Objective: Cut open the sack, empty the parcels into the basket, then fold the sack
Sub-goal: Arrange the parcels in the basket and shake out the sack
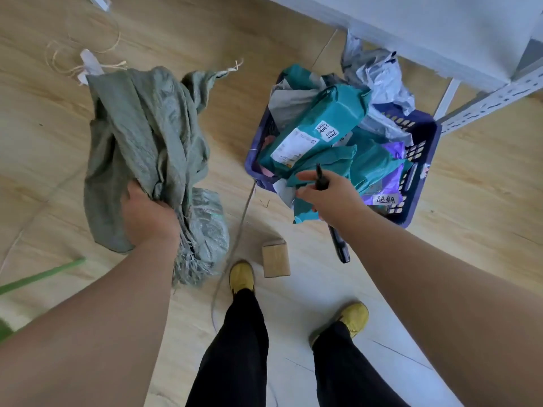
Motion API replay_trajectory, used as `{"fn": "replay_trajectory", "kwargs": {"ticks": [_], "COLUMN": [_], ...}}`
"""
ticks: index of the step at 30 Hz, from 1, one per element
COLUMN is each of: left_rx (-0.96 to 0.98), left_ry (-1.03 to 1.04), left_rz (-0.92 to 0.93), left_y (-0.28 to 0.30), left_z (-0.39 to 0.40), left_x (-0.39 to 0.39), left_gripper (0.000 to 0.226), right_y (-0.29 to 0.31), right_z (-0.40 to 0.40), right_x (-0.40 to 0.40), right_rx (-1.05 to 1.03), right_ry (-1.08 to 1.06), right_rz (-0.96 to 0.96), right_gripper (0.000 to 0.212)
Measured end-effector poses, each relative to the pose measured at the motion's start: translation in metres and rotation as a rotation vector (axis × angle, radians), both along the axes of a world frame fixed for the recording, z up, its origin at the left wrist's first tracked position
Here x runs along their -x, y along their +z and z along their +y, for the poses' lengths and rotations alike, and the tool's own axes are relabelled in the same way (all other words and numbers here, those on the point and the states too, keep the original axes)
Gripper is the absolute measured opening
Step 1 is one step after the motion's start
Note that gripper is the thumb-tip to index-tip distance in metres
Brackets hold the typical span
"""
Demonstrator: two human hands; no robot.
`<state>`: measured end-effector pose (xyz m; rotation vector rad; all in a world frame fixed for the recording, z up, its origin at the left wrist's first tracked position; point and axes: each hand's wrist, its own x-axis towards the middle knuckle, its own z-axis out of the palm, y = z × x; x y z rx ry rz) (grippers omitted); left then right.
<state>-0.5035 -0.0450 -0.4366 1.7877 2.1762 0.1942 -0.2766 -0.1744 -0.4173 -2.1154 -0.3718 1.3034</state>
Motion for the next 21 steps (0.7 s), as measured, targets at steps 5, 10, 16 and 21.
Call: {"fn": "replay_trajectory", "kwargs": {"ticks": [5, 10, 16, 21], "left_rx": [-0.028, -0.065, -0.141, -0.182], "left_ry": [-0.012, -0.067, -0.054, 0.018], "left_rz": [0.056, 0.024, -0.053, -0.103], "left_y": [-0.072, -0.14, -0.192, -0.231], "left_z": [0.017, 0.037, 0.062, 0.092], "left_x": [-0.008, -0.028, -0.054, -0.066], "left_gripper": [0.036, 0.038, 0.042, 0.048], "right_y": [-0.08, -0.127, -0.156, -0.169], "right_z": [0.016, 0.049, 0.1, 0.136], "right_x": [0.006, 0.015, 0.011, 0.007], "right_rx": [-0.034, -0.136, -0.235, -0.333], "right_ry": [-0.043, -0.01, 0.054, 0.121], "right_rz": [-0.082, -0.134, -0.164, -0.239], "right_gripper": [0.026, 0.031, 0.033, 0.034]}}
